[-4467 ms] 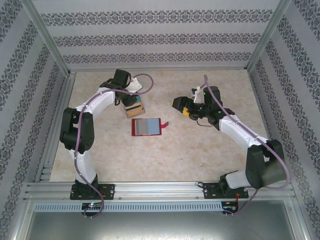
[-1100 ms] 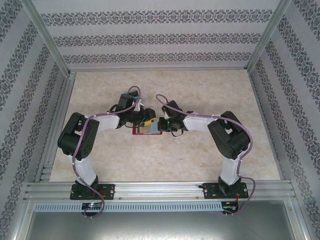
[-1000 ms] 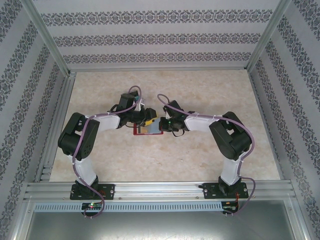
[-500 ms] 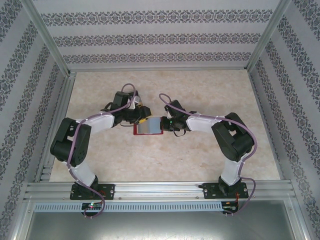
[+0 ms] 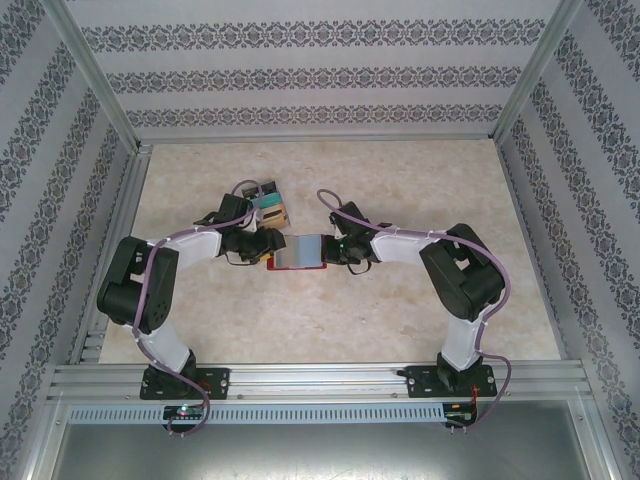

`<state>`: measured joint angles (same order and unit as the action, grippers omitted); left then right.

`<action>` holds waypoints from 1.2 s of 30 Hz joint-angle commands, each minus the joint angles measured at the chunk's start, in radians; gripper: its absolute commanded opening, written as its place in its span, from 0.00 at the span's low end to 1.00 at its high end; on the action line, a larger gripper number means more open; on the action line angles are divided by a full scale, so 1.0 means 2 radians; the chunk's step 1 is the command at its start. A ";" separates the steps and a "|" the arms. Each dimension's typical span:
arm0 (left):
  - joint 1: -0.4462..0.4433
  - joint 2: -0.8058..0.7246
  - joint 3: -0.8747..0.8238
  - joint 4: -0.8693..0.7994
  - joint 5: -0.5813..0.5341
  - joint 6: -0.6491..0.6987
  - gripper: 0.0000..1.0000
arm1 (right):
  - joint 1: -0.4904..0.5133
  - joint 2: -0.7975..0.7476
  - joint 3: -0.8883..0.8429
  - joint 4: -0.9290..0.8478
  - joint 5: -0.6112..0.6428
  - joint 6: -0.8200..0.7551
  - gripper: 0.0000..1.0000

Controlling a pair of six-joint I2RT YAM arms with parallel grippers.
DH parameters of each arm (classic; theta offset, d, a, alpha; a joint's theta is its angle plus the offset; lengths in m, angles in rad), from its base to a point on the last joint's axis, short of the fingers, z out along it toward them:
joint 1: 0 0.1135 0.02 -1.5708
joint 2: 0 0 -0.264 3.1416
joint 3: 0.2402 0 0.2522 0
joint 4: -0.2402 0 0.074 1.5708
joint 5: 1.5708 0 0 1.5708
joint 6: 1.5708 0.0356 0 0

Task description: Take the credit cards out of the card holder

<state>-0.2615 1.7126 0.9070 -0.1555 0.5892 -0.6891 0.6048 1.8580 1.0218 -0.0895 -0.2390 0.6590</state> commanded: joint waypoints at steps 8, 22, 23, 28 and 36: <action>-0.007 0.030 0.001 0.000 0.016 0.011 0.50 | 0.008 0.011 -0.003 -0.006 0.009 0.003 0.00; -0.032 0.042 0.012 0.031 0.048 0.000 0.61 | 0.011 0.014 -0.005 -0.003 0.005 0.007 0.00; -0.031 0.040 0.010 0.035 0.050 -0.001 0.63 | 0.011 0.014 -0.006 -0.003 0.005 0.007 0.00; -0.031 0.036 0.007 0.059 0.071 -0.012 0.69 | 0.012 0.014 -0.006 -0.003 0.005 0.008 0.00; -0.032 0.036 0.006 0.071 0.084 -0.017 0.77 | 0.012 0.015 -0.006 -0.003 0.004 0.009 0.00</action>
<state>-0.3153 1.7729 0.9264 -0.0513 0.7242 -0.7170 0.6136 1.8603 1.0218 -0.0845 -0.2279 0.6598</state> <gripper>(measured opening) 0.756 0.063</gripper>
